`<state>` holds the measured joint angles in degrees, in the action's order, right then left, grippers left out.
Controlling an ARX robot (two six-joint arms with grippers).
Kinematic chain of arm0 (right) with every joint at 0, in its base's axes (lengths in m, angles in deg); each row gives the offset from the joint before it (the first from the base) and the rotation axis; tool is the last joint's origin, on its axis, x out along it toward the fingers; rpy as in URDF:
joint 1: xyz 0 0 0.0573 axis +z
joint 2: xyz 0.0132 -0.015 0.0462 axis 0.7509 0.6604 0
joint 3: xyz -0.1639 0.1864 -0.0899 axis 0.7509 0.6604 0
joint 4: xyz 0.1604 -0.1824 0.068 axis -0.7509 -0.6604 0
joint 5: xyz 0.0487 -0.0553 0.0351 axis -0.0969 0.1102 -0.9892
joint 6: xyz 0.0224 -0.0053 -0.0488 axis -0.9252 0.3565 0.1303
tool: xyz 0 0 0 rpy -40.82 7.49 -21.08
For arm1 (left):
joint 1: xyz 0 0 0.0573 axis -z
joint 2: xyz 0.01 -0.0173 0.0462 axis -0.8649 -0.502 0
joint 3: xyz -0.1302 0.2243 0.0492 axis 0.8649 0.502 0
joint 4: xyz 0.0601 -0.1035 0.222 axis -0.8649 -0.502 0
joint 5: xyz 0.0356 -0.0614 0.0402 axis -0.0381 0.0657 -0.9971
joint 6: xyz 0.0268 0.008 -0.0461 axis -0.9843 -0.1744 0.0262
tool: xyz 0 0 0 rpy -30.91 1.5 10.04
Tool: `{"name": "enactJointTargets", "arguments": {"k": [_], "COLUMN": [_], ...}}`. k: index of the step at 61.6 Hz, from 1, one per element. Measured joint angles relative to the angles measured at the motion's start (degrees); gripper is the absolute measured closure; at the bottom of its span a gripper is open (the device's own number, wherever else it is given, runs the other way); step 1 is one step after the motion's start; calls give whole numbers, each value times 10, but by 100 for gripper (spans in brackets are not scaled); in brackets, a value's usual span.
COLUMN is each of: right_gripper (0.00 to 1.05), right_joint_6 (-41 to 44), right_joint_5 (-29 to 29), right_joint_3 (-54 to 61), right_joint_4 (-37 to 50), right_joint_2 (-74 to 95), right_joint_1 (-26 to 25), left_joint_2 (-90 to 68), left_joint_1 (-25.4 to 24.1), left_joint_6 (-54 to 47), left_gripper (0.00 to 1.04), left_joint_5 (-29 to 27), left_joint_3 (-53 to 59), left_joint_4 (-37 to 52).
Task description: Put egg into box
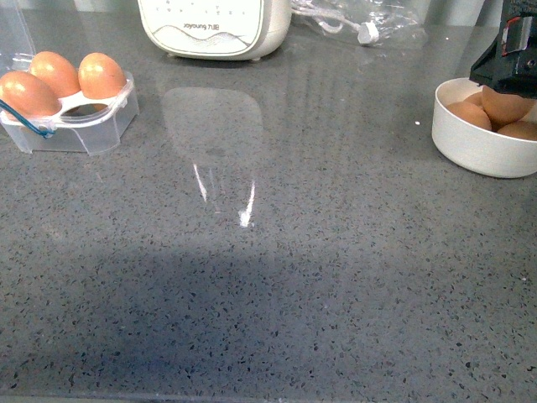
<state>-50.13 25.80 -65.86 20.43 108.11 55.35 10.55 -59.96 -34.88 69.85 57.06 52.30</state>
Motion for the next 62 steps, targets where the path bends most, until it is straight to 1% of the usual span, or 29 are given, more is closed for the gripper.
{"name": "enactJointTargets", "arguments": {"k": [8, 12, 16, 18, 19, 22, 26, 29, 30, 33, 39, 54, 62], "right_gripper": [8, 16, 27, 30, 34, 39, 50, 55, 59, 63, 65, 65, 65], "right_joint_6": [-1, -2, -2, -2, -2, -2, -2, -2, -2, -2, -2, 0, -2], "right_joint_5": [-3, -5, -7, -7, -8, -9, -11, -11, -12, -14, -14, -9, -4], "right_joint_3": [0, 0, 0, 0, 0, 0, 0, 0, 0, 0, 0, 0, -20], "right_joint_4": [0, 0, 0, 0, 0, 0, 0, 0, 0, 0, -4, -15, -16], "right_joint_2": [2, 3, 3, 3, 3, 3, 3, 3, 3, 3, 0, -33, -49], "right_joint_1": [-2, -3, -4, -5, -5, -6, -6, -6, -6, -7, -7, -3, 16], "left_joint_2": [0, 0, 0, 0, 0, 0, 0, 0, 0, 0, 0, 0, 0], "left_joint_1": [0, 0, 0, 0, 0, 0, 0, 0, 0, 0, 0, 0, 0], "left_joint_6": [0, 0, 0, 0, 0, 0, 0, 0, 0, 0, 0, 0, 0], "left_gripper": [7, 7, 7, 7, 7, 7, 7, 7, 7, 7, 7, 7, 7], "left_joint_5": [0, 0, 0, 0, 0, 0, 0, 0, 0, 0, 0, 0, 0], "left_joint_3": [0, 0, 0, 0, 0, 0, 0, 0, 0, 0, 0, 0, 0], "left_joint_4": [0, 0, 0, 0, 0, 0, 0, 0, 0, 0, 0, 0, 0]}}
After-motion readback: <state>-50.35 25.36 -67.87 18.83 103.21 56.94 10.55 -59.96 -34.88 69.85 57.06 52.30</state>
